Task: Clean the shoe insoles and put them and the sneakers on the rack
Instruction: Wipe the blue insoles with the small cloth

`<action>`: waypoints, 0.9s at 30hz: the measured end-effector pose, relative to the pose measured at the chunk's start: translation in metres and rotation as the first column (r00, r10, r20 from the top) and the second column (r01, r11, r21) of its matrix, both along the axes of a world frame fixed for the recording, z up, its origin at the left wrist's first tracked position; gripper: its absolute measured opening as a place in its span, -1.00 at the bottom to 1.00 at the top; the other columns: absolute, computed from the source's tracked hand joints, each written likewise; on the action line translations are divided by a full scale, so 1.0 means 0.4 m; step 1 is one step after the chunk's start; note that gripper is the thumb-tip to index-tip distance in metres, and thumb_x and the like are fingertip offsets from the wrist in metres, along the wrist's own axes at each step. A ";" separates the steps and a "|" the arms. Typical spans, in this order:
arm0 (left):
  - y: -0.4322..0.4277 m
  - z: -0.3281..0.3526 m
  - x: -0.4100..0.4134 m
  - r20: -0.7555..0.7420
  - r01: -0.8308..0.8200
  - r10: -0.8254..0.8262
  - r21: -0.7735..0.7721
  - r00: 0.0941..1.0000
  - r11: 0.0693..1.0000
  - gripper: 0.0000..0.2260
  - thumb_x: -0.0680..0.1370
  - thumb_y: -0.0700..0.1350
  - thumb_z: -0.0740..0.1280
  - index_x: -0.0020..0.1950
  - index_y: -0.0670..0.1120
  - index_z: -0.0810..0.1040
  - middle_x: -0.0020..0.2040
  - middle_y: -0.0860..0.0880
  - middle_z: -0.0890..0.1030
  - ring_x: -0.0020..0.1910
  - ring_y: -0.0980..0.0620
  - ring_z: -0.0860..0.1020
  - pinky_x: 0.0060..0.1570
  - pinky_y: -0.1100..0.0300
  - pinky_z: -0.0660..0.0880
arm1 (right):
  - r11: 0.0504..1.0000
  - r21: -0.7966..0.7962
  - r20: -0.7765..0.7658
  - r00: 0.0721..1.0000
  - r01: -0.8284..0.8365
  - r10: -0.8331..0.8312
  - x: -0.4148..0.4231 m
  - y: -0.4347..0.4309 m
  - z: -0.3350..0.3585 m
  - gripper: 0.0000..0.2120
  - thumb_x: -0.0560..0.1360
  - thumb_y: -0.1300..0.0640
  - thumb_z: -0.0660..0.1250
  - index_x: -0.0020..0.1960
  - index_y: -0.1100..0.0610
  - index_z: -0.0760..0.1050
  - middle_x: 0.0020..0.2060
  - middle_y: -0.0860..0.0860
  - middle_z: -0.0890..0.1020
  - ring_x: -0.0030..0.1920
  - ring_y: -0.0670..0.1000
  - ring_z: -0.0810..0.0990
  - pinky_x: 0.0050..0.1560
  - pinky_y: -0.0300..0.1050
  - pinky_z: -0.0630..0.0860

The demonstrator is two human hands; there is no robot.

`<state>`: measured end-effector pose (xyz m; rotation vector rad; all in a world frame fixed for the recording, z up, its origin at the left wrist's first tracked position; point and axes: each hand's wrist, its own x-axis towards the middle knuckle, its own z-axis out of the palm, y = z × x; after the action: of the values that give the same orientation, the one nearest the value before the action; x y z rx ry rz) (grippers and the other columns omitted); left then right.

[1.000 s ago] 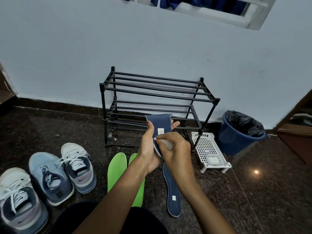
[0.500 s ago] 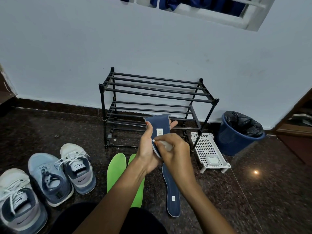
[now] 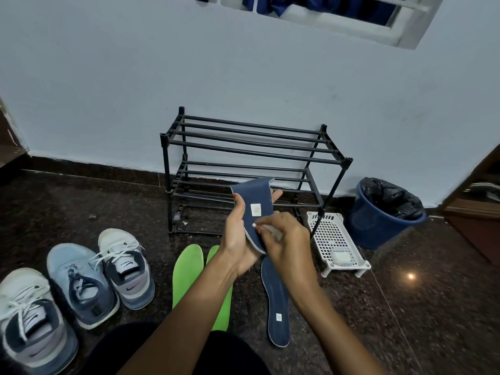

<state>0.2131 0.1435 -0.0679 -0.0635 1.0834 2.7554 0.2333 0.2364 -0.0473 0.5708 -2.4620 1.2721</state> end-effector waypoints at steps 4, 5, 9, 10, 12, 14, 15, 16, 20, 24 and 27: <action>0.006 -0.002 -0.006 0.012 -0.069 0.069 0.044 0.998 0.997 -0.33 0.58 0.27 -0.13 -0.02 -0.03 0.71 -0.08 -0.05 0.59 -0.21 0.05 0.48 -0.09 0.16 0.42 | 0.999 -0.005 0.015 0.999 -0.053 0.053 0.022 0.010 -0.022 -0.87 0.40 0.39 0.35 -0.14 0.21 0.62 -0.21 -0.01 0.56 -0.19 -0.29 0.50 -0.14 -0.55 0.33; 0.010 0.000 -0.005 0.015 -0.064 0.064 0.051 0.998 0.997 -0.32 0.59 0.27 -0.14 -0.09 -0.02 0.73 -0.05 -0.04 0.62 -0.17 0.05 0.50 -0.02 0.14 0.42 | 0.999 -0.009 0.008 0.999 -0.035 0.035 0.020 0.012 -0.023 -0.87 0.40 0.39 0.35 -0.14 0.21 0.62 -0.20 0.01 0.57 -0.19 -0.28 0.50 -0.14 -0.56 0.33; 0.015 0.007 -0.001 0.045 -0.003 0.000 0.065 0.999 0.998 -0.35 0.59 0.26 -0.17 0.15 -0.08 0.60 0.11 -0.06 0.65 -0.01 0.06 0.64 0.04 0.11 0.53 | 0.996 -0.012 -0.045 0.996 0.083 -0.083 -0.007 0.010 -0.014 -0.87 0.42 0.39 0.32 -0.13 0.24 0.60 -0.18 0.09 0.57 -0.19 -0.24 0.45 -0.16 -0.57 0.30; 0.013 0.009 -0.001 0.042 -0.001 -0.002 0.061 0.999 0.998 -0.37 0.59 0.25 -0.17 0.25 -0.08 0.52 0.17 -0.06 0.62 0.01 0.06 0.64 -0.02 0.12 0.56 | 0.994 -0.008 -0.063 0.992 0.106 -0.106 -0.016 0.009 -0.014 -0.87 0.43 0.39 0.31 -0.13 0.24 0.60 -0.19 0.10 0.56 -0.20 -0.19 0.45 -0.17 -0.56 0.30; 0.011 0.011 0.000 0.034 -0.003 0.001 0.056 0.999 0.998 -0.39 0.60 0.24 -0.18 0.31 -0.10 0.44 0.21 -0.04 0.58 0.01 0.05 0.64 -0.10 0.15 0.59 | 0.990 0.014 -0.087 0.987 0.137 -0.135 -0.025 0.005 -0.016 -0.88 0.44 0.39 0.30 -0.12 0.25 0.58 -0.20 0.10 0.54 -0.20 -0.08 0.46 -0.19 -0.51 0.32; 0.010 0.011 0.000 0.026 -0.004 0.002 0.043 1.000 0.999 -0.40 0.60 0.24 -0.18 0.25 -0.10 0.47 0.17 -0.02 0.61 0.00 0.06 0.65 -0.09 0.16 0.58 | 0.985 0.029 -0.101 0.981 0.168 -0.165 -0.027 -0.001 -0.021 -0.88 0.45 0.38 0.28 -0.10 0.25 0.57 -0.20 0.09 0.52 -0.20 -0.06 0.45 -0.20 -0.49 0.32; 0.010 0.010 0.000 0.025 -0.008 0.007 0.036 1.000 0.999 -0.40 0.60 0.24 -0.19 0.22 -0.10 0.49 0.13 -0.03 0.64 0.01 0.06 0.65 -0.05 0.15 0.56 | 0.983 0.023 -0.105 0.978 0.181 -0.178 -0.027 -0.004 -0.023 -0.88 0.46 0.38 0.27 -0.10 0.26 0.57 -0.20 0.09 0.51 -0.21 -0.07 0.45 -0.20 -0.50 0.32; 0.011 0.010 0.000 0.026 -0.014 0.013 0.030 1.000 0.999 -0.39 0.60 0.24 -0.19 0.19 -0.10 0.50 0.10 -0.04 0.65 0.01 0.06 0.64 -0.02 0.15 0.54 | 0.982 0.012 -0.107 0.977 0.187 -0.184 -0.026 -0.006 -0.024 -0.88 0.46 0.38 0.27 -0.09 0.26 0.57 -0.19 0.09 0.52 -0.22 -0.10 0.43 -0.20 -0.51 0.31; 0.010 0.008 -0.002 0.035 -0.059 0.058 0.030 0.998 0.998 -0.38 0.60 0.24 -0.19 0.12 -0.11 0.53 0.04 -0.07 0.67 0.09 0.06 0.59 0.14 0.12 0.45 | 0.994 -0.007 -0.025 0.993 0.113 -0.113 -0.013 -0.003 -0.020 -0.87 0.45 0.39 0.29 -0.09 0.27 0.59 -0.16 0.12 0.56 -0.23 -0.24 0.42 -0.19 -0.59 0.29; 0.010 0.016 -0.002 0.045 -0.104 0.103 0.025 0.994 0.994 -0.34 0.60 0.23 -0.20 0.03 -0.13 0.59 0.08 -0.08 0.65 0.15 0.02 0.54 0.31 0.15 0.33 | 1.000 -0.008 0.094 0.996 0.004 -0.003 0.004 0.008 -0.019 -0.90 0.42 0.36 0.34 -0.13 0.25 0.62 -0.21 0.06 0.58 -0.24 -0.23 0.48 -0.23 -0.57 0.32; 0.015 0.028 0.004 0.055 -0.064 0.062 0.030 0.997 0.998 -0.26 0.58 0.26 -0.20 -0.13 -0.09 0.69 0.13 -0.06 0.60 0.13 0.00 0.53 0.28 0.10 0.32 | 0.999 -0.006 0.054 0.998 0.039 -0.038 -0.005 0.012 -0.019 -0.90 0.43 0.36 0.33 -0.12 0.24 0.61 -0.19 0.04 0.56 -0.21 -0.22 0.47 -0.20 -0.57 0.32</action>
<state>0.2146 0.1496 -0.0569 -0.1698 1.0410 2.8082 0.2314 0.2412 -0.0550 0.4910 -2.4993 1.2968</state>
